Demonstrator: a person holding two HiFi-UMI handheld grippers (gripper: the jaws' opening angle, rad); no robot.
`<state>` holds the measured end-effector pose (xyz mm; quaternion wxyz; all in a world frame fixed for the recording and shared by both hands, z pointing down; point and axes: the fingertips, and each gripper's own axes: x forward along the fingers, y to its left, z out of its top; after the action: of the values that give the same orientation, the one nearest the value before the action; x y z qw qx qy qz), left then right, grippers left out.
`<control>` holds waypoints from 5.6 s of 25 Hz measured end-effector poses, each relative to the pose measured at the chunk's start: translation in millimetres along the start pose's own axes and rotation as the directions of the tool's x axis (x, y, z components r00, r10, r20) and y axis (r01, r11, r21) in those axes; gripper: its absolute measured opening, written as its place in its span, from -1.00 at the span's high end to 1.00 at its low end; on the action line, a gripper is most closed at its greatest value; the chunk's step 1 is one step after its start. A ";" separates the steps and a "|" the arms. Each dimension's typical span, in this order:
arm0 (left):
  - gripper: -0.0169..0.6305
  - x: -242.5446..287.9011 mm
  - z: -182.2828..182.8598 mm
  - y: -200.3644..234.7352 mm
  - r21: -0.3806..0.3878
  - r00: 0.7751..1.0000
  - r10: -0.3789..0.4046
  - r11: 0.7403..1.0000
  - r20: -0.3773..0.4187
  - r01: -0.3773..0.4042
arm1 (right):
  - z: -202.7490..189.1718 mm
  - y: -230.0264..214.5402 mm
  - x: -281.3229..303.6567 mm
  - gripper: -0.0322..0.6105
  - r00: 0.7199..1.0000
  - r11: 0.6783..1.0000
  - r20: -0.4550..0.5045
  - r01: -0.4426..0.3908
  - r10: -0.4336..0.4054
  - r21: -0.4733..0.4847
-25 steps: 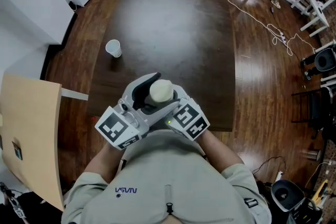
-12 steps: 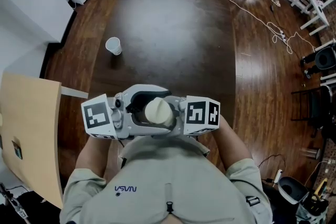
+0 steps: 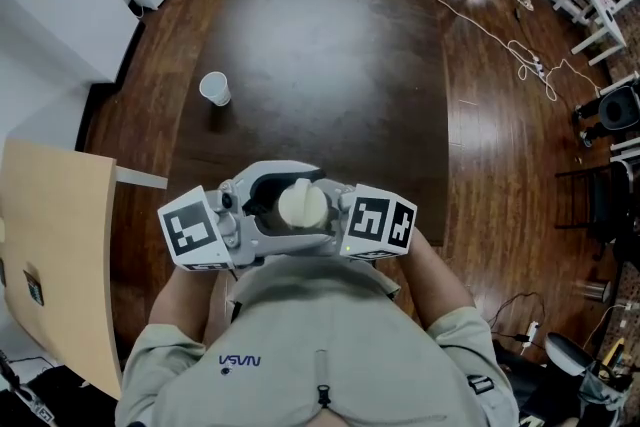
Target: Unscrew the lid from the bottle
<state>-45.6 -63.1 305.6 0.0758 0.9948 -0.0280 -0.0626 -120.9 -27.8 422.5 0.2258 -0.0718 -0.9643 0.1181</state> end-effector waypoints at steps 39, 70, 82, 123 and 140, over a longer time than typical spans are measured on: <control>-0.10 9.8 -7.9 2.8 -0.007 0.996 0.077 0.997 -0.041 -0.077 | -9.6 -14.2 -16.7 -0.05 0.996 0.995 -0.002 0.095 -0.095 -0.028; 0.01 26.7 -6.9 14.0 0.133 0.960 0.281 0.951 0.008 -0.280 | -12.9 -59.8 -28.3 -0.05 0.848 0.847 0.087 0.528 -0.523 -0.052; 0.01 26.7 -8.1 40.2 0.057 0.844 0.533 0.842 0.057 -0.536 | -23.4 -95.4 -52.9 -0.05 0.616 0.617 0.044 0.787 -0.786 0.011; 0.00 10.9 -8.4 -25.3 0.012 0.979 -0.170 0.985 -0.114 0.172 | -13.5 15.8 -12.4 -0.05 0.996 0.994 -0.071 -0.065 0.059 -0.085; 0.00 19.7 -24.6 65.7 0.104 0.831 0.555 0.829 -0.036 -0.550 | -27.0 -112.7 -52.2 -0.05 0.614 0.613 -0.006 0.789 -0.789 0.053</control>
<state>-25.9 -125.6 337.5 0.0471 0.9480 -0.3147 -0.0045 -72.0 -140.9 453.4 0.2479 0.3659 -0.8964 0.0316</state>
